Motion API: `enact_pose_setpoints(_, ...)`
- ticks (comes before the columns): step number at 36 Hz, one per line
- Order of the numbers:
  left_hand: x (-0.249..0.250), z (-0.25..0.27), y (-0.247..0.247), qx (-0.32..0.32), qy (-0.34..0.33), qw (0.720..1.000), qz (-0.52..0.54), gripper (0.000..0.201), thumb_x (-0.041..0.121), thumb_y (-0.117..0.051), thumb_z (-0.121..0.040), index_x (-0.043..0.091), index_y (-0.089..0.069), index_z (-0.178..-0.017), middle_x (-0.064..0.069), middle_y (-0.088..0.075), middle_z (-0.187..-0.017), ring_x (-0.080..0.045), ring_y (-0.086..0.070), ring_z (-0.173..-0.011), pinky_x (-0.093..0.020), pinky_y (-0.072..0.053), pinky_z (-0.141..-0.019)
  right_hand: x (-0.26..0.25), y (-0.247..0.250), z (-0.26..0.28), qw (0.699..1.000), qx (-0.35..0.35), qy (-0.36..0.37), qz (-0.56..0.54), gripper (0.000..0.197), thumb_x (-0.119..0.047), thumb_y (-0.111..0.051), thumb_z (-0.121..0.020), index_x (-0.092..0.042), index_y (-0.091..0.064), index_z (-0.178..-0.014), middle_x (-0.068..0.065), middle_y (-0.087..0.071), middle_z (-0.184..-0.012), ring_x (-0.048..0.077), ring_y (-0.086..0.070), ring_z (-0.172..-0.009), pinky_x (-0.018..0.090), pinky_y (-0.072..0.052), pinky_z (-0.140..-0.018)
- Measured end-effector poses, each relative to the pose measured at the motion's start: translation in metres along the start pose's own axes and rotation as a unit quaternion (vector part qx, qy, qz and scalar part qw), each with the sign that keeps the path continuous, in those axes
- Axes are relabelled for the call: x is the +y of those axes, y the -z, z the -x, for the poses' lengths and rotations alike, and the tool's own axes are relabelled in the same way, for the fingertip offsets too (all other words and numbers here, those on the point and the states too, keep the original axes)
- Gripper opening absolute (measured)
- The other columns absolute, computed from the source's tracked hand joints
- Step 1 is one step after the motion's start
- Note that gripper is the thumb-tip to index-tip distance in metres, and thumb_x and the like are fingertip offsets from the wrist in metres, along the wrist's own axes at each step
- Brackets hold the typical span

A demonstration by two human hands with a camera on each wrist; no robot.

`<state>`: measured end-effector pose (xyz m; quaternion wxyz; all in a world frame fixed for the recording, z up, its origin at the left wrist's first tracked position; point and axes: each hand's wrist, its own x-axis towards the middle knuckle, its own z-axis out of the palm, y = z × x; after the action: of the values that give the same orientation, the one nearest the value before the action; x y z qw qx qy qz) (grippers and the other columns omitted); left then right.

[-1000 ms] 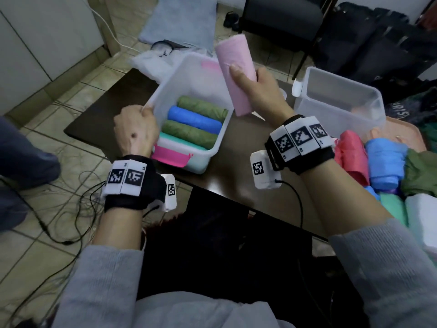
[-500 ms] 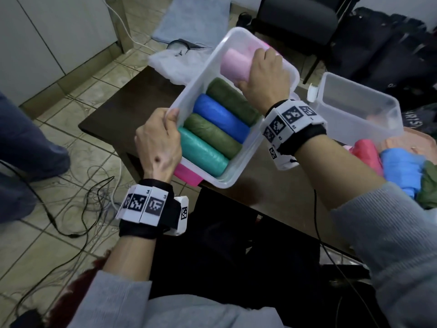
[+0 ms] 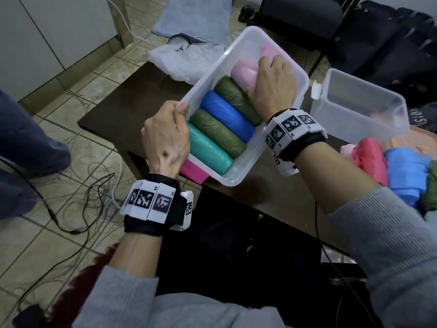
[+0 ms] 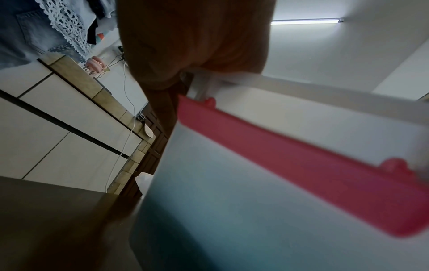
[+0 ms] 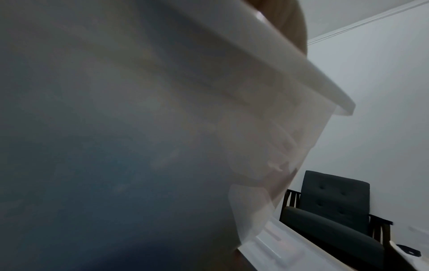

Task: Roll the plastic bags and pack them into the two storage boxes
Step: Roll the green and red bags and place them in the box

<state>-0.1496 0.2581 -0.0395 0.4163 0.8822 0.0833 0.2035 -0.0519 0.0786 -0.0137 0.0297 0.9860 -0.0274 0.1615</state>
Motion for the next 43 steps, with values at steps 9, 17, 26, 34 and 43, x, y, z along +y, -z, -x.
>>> enact_pose_setpoints(9, 0.003, 0.002, 0.0, -0.004, -0.009, 1.0, 0.003, 0.033, 0.036, -0.041, -0.099, 0.011, -0.063, -0.102, -0.01, -0.068, -0.09, -0.033, -0.062, -0.083, -0.042, -0.049, -0.075, 0.007, -0.001, -0.001, 0.995, -0.046, -0.025, -0.079, 0.038, -0.025, -0.061, -0.089, -0.005, -0.048, -0.119, 0.018, -0.055, -0.117, 0.035, -0.053, -0.108, 0.039, -0.042, -0.079)
enact_pose_setpoints(17, -0.002, -0.001, 0.002, -0.004, 0.003, 1.0, 0.001, 0.033, 0.036, -0.043, -0.099, 0.011, -0.064, -0.103, -0.01, -0.069, -0.092, -0.033, -0.063, -0.085, -0.042, -0.049, -0.076, 0.007, -0.002, 0.003, 0.99, -0.124, 0.048, -0.036, 0.035, -0.004, -0.041, -0.089, 0.001, -0.048, -0.123, 0.022, -0.054, -0.12, 0.038, -0.05, -0.112, 0.043, -0.043, -0.087)
enact_pose_setpoints(26, -0.003, 0.0, 0.004, -0.009, 0.001, 1.0, 0.009, 0.031, 0.035, -0.045, -0.098, 0.011, -0.064, -0.101, -0.008, -0.069, -0.09, -0.03, -0.063, -0.082, -0.041, -0.051, -0.074, 0.009, 0.006, -0.011, 0.969, -0.234, 0.012, -0.078, 0.041, -0.016, -0.043, -0.092, -0.003, -0.041, -0.131, 0.02, -0.051, -0.128, 0.036, -0.049, -0.116, 0.039, -0.039, -0.095)
enact_pose_setpoints(34, 0.006, 0.002, 0.002, -0.012, 0.0, 1.0, -0.001, 0.032, 0.035, -0.041, -0.099, 0.012, -0.064, -0.104, -0.01, -0.07, -0.093, -0.033, -0.062, -0.086, -0.035, -0.042, -0.075, 0.018, -0.007, -0.006, 0.978, -0.186, 0.0, -0.098, 0.035, -0.009, -0.041, -0.094, 0.0, -0.043, -0.128, 0.023, -0.052, -0.125, 0.038, -0.05, -0.114, 0.043, -0.041, -0.094)
enact_pose_setpoints(43, 0.009, 0.003, 0.001, -0.004, 0.02, 1.0, -0.003, 0.033, 0.034, -0.04, -0.1, 0.012, -0.063, -0.108, -0.01, -0.069, -0.1, -0.033, -0.061, -0.093, -0.035, -0.042, -0.079, 0.014, -0.006, 0.013, 0.945, 0.241, 0.01, -0.22, 0.038, 0.0, -0.045, -0.079, -0.008, -0.064, -0.111, 0.01, -0.06, -0.118, 0.03, -0.05, -0.118, 0.032, -0.033, -0.102)
